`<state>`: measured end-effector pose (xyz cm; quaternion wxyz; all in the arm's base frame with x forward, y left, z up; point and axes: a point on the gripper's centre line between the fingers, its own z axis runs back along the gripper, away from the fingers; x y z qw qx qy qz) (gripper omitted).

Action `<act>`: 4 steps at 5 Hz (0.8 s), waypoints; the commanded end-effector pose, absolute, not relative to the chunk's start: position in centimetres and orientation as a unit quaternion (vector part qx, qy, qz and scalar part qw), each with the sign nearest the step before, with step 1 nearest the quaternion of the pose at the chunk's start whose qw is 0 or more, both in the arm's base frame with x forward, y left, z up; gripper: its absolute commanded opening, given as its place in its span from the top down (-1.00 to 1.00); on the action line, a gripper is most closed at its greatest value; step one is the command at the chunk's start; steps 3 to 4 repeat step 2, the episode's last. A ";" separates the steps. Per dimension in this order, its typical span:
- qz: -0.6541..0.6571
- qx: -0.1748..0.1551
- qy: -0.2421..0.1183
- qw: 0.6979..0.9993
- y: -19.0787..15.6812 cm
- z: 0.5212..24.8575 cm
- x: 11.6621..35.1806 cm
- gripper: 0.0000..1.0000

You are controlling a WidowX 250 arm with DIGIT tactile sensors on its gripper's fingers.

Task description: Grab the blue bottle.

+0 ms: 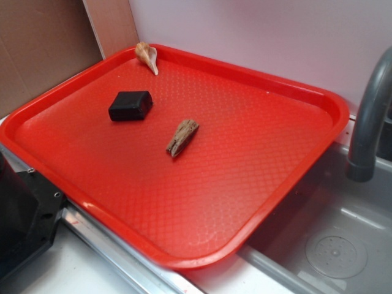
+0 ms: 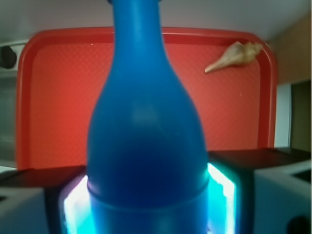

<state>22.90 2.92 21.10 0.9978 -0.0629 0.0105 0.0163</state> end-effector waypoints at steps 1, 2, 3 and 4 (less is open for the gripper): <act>-0.002 -0.036 -0.017 0.999 0.7 22.5 23.1 1.00; -0.008 -0.037 -0.016 0.999 0.3 22.3 23.0 1.00; -0.008 -0.037 -0.016 0.999 0.3 22.3 23.0 1.00; -0.008 -0.037 -0.016 0.999 0.3 22.3 23.0 1.00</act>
